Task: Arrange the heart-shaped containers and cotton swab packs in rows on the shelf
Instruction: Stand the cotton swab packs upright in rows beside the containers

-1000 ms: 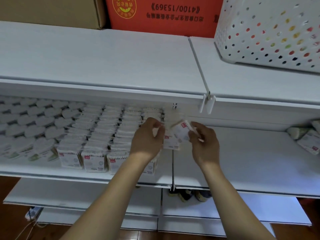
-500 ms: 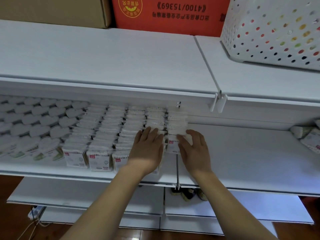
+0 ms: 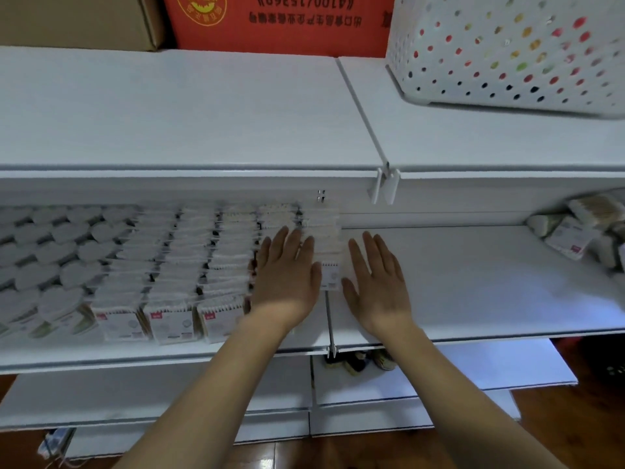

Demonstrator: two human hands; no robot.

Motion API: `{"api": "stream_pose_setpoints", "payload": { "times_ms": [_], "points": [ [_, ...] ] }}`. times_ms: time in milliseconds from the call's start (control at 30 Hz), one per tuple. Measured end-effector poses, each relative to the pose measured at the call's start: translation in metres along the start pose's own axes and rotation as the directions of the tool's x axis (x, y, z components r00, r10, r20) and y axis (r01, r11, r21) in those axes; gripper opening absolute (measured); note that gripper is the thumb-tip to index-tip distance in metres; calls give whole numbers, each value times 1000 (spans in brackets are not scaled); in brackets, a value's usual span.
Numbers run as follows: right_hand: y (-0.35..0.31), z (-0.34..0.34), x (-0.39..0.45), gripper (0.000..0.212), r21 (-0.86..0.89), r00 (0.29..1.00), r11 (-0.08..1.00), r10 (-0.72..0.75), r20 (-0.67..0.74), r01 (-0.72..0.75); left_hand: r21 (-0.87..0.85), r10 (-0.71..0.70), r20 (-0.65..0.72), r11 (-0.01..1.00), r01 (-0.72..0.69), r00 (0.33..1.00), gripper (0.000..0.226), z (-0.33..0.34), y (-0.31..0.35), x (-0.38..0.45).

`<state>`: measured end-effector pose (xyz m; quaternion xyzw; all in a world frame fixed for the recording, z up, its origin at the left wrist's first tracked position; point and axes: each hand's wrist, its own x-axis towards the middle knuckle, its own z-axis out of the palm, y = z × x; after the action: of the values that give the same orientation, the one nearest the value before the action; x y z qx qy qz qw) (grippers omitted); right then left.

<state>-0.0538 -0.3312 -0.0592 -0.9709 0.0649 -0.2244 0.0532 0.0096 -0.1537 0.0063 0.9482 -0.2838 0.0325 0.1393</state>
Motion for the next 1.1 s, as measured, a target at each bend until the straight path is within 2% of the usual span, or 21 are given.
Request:
{"api": "stream_pose_setpoints", "payload": {
  "times_ms": [167,333,467,600,700,900,1000,1100],
  "points": [
    [53,-28,-36,57,-38,989,997,58,-133,-64,-27,80,-52,996,-81,995,66,14,65,13],
    [144,-79,-67,64,-160,969,956,244,-35,-246,-4,191,-113,981,-193,975,64,45,164,20],
    [230,-108,-98,65,-181,951,938,308,37,-297,34,204,-101,979,-202,974,62,72,256,28],
    [313,-133,-124,66,-195,926,911,376,30,-363,54,220,-58,975,-217,974,56,98,343,37],
    [370,-153,-134,69,-193,880,866,474,21,-462,48,212,28,976,-213,977,58,111,392,46],
    [472,-157,-137,68,-182,736,722,677,-16,-668,-26,283,38,959,-282,958,66,141,460,80],
    [499,-151,-133,67,-189,680,674,732,37,-714,-94,337,36,938,-333,941,64,157,489,99],
    [505,-139,-131,71,-179,654,665,746,126,-725,-201,342,96,926,-318,935,49,171,518,116]
  ]
}}
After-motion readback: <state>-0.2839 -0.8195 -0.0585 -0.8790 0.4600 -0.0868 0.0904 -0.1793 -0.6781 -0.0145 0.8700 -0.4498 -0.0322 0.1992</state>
